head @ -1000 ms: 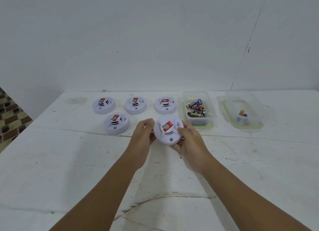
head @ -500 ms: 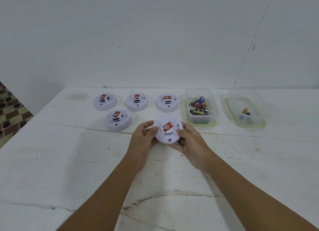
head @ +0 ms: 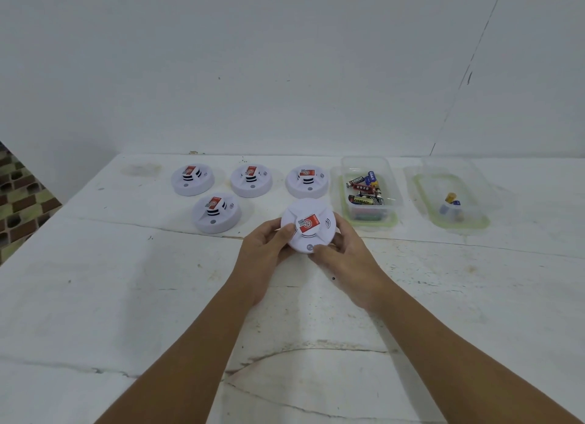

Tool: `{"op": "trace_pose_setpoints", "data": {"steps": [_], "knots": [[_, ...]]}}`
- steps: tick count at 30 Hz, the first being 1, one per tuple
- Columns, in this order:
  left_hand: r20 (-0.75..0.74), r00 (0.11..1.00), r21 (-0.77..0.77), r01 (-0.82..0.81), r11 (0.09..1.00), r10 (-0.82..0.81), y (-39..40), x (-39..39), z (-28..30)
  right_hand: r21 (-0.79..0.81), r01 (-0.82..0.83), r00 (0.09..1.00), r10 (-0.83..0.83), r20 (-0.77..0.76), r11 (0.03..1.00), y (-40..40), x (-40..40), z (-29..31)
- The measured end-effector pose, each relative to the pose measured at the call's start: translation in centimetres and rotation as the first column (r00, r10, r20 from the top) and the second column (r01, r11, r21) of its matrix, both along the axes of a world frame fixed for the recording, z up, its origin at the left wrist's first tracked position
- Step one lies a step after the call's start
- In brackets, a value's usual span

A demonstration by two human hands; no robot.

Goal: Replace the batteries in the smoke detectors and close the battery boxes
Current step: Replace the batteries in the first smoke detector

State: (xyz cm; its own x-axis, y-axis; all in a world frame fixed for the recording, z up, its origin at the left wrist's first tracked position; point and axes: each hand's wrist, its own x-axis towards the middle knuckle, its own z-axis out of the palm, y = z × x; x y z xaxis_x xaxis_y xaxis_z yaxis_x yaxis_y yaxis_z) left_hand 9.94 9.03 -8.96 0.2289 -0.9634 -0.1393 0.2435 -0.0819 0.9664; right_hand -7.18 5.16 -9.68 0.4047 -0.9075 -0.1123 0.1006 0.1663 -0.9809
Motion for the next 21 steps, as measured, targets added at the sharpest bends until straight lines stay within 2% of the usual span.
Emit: {"op": "trace_pose_setpoints", "data": {"steps": [5, 7, 9, 11, 21], "knots": [[0.059, 0.998, -0.04, -0.002, 0.999, 0.004, 0.5, -0.3, 0.2, -0.021, -0.002, 1.0, 0.002, 0.003, 1.0, 0.2, -0.3, -0.3], [0.19, 0.981, -0.055, -0.018, 0.998, 0.028, 0.8, -0.6, -0.1, -0.01, 0.001, 1.0, -0.001, 0.021, 1.0, 0.2, -0.3, -0.3], [0.366, 0.929, -0.074, -0.032, 0.997, 0.057, 1.1, -1.1, -0.4, -0.001, 0.01, 0.999, -0.01, 0.035, 1.0, 0.2, -0.3, -0.4], [0.481, 0.873, -0.09, -0.049, 0.995, 0.086, 1.4, -1.5, -0.5, -0.001, 0.017, 0.999, -0.017, 0.041, 1.0, 0.2, -0.4, -0.4], [0.506, 0.854, -0.099, -0.078, 0.992, 0.118, 1.8, -1.8, -0.1, -0.084, -0.029, 1.0, 0.029, 0.009, 0.996, 0.6, -0.6, 0.1]]}}
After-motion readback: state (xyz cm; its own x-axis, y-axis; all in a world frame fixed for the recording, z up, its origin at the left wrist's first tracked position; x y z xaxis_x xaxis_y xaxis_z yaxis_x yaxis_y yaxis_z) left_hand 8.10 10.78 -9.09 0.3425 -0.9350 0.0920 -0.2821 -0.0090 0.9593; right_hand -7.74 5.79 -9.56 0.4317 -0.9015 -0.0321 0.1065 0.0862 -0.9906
